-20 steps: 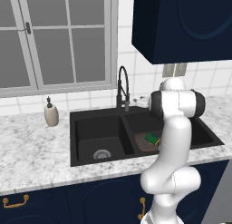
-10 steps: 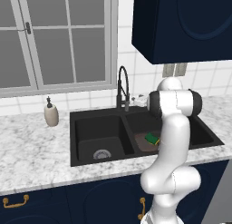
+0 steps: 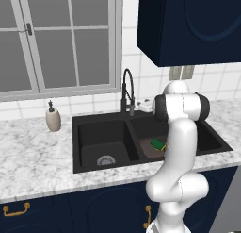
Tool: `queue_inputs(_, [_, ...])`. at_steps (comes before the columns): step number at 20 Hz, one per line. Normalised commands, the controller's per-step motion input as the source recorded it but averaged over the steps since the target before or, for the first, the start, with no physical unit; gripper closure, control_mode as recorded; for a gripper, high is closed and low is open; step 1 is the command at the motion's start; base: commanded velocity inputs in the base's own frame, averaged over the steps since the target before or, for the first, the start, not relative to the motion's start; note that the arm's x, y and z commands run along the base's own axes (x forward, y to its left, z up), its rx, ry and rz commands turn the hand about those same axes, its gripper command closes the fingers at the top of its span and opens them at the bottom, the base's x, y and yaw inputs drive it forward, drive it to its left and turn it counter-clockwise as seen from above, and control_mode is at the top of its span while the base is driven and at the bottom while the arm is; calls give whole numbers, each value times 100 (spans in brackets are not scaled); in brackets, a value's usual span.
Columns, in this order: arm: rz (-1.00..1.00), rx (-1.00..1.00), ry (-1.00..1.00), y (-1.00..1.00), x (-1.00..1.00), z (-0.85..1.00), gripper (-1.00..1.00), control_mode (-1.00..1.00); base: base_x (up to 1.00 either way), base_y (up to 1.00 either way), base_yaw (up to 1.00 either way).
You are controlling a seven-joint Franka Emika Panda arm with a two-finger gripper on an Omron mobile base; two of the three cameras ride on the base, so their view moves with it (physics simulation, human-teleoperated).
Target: Pick the pan and sponge and place them into the sink. Then turn on the water.
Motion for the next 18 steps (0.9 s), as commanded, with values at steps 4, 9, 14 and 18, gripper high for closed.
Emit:
queue_inputs(4, [-6,0,0,0,0,-3,-100,-100,0,0,0])
queue_inputs(9, [-6,0,0,0,3,0,-100,-100,0,0,0])
queue_inputs(14, [-3,0,0,9,9,0,-100,-100,0,0,0])
queue_inputs(18, [-4,0,0,16,16,0,-100,-100,0,0,0])
